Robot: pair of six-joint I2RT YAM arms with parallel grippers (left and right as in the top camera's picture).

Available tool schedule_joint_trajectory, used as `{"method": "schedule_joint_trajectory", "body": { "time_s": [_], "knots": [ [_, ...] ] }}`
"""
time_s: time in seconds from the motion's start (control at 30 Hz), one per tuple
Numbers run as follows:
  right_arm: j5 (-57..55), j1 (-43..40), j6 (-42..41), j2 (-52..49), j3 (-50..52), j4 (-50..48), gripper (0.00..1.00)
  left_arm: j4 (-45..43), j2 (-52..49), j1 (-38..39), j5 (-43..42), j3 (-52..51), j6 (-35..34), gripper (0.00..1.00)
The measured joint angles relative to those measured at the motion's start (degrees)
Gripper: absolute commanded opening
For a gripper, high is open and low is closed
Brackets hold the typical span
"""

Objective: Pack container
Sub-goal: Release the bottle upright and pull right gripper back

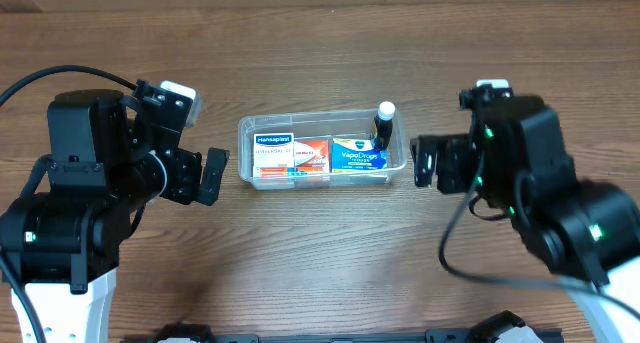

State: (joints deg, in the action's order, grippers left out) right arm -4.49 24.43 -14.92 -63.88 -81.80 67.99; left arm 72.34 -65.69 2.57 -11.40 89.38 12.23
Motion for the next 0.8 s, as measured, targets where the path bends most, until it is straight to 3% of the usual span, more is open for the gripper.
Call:
{"method": "schedule_joint_trajectory", "body": {
  "time_s": [0.17, 0.37, 0.5, 0.8],
  "knots": [
    [2.4, 0.1, 0.0, 8.3, 13.9, -6.7, 1.0, 0.0, 0.0, 0.0, 0.0, 0.0, 0.0, 1.0],
    [4.3, 0.1, -0.1, 1.5, 17.0, -23.5, 1.0, 0.0, 0.0, 0.0, 0.0, 0.0, 0.0, 1.0],
    [5.6, 0.1, -0.1, -2.1, 17.1, -20.2, 1.0, 0.0, 0.0, 0.0, 0.0, 0.0, 0.0, 1.0],
    [7.0, 0.1, 0.0, 3.6, 17.1, -17.7, 1.0, 0.0, 0.0, 0.0, 0.0, 0.0, 0.0, 1.0]
  ]
}}
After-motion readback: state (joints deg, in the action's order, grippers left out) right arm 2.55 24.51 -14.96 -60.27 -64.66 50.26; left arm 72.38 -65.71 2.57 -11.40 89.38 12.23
